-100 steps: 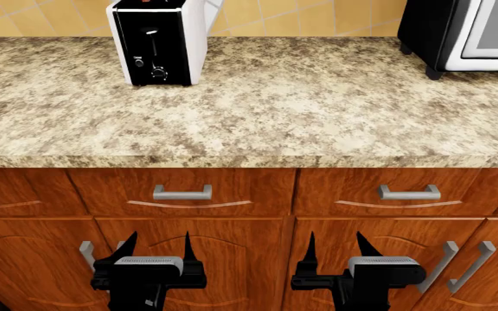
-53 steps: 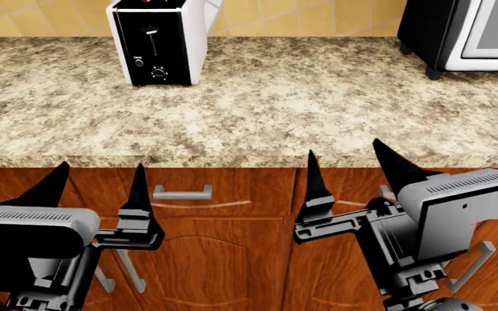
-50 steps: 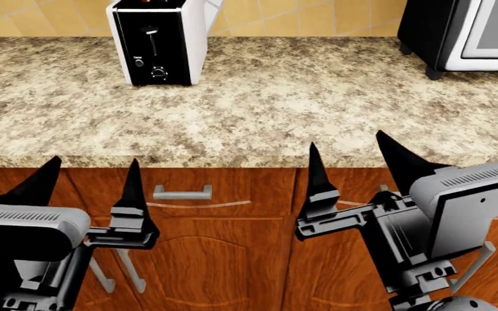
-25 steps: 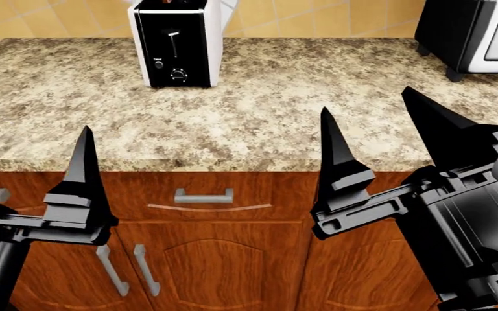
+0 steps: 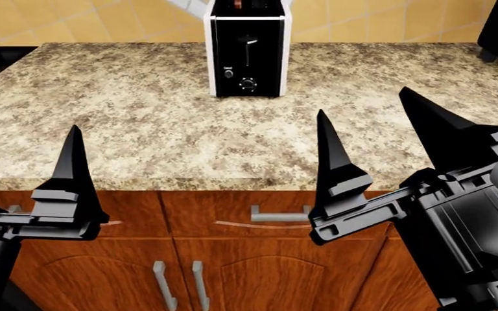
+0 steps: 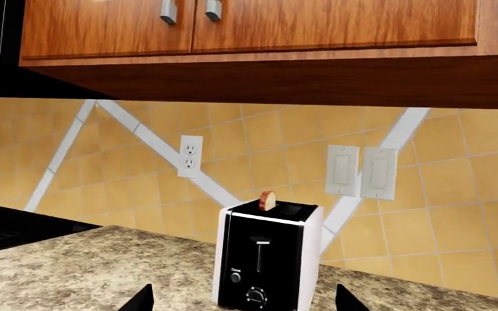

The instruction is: Push down the lever of the toaster to turn it on.

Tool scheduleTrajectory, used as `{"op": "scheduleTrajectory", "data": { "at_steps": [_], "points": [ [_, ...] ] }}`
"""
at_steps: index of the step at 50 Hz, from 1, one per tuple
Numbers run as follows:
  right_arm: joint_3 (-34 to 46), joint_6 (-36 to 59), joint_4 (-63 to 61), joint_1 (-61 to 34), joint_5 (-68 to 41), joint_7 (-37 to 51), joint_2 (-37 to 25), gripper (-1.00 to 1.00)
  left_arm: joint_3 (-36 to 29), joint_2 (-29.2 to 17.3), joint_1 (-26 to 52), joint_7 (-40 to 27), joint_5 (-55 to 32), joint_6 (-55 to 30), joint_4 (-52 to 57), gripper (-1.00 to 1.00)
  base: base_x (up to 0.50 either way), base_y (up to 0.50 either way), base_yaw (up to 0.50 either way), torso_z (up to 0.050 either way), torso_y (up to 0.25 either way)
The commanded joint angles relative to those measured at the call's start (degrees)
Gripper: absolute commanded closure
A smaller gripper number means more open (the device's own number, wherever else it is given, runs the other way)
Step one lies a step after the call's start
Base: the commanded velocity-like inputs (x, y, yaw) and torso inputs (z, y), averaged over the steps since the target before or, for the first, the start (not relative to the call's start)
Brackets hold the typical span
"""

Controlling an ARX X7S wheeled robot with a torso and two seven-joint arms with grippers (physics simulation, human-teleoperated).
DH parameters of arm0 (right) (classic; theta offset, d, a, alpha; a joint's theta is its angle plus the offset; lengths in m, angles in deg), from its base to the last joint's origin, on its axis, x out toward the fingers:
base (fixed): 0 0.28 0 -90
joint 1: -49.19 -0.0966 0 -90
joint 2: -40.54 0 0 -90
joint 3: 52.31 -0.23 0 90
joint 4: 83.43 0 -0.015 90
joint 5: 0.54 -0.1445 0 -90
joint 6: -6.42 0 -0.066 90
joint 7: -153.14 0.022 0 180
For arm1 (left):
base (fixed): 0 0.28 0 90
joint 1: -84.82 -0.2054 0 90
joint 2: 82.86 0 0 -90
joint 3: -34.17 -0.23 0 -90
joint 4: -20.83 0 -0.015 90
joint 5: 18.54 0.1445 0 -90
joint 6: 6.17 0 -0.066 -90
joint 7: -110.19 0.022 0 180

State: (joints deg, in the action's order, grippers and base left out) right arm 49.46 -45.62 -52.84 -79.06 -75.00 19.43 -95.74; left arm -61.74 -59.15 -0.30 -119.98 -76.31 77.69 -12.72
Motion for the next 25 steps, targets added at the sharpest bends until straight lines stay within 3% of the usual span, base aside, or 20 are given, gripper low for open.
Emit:
{"op": "scheduleTrajectory", "data": {
  "at_steps": [1, 12, 25],
  "points": [
    [1.6, -2.1, 0.1, 0.1, 1.8, -0.8, -0.6, -1.0, -1.0, 0.3, 0.6, 0.0, 0.1, 0.2, -0.3, -1.0, 0.3, 0.47, 0.0, 0.0, 0.0],
    [2.7, -3.2, 0.4, 0.6, 3.1, -1.2, -0.7, -1.0, -1.1, 0.4, -0.3, 0.3, 0.7, 0.8, -0.7, -1.0, 0.3, 0.46, 0.0, 0.0, 0.0],
    [3.8, -4.3, 0.5, 0.3, 3.6, -1.3, -0.8, -1.0, -1.0, 0.2, -0.7, 0.1, 0.8, 1.2, -0.7, -1.0, 0.29, 0.14, 0.0, 0.0, 0.0]
  ]
}}
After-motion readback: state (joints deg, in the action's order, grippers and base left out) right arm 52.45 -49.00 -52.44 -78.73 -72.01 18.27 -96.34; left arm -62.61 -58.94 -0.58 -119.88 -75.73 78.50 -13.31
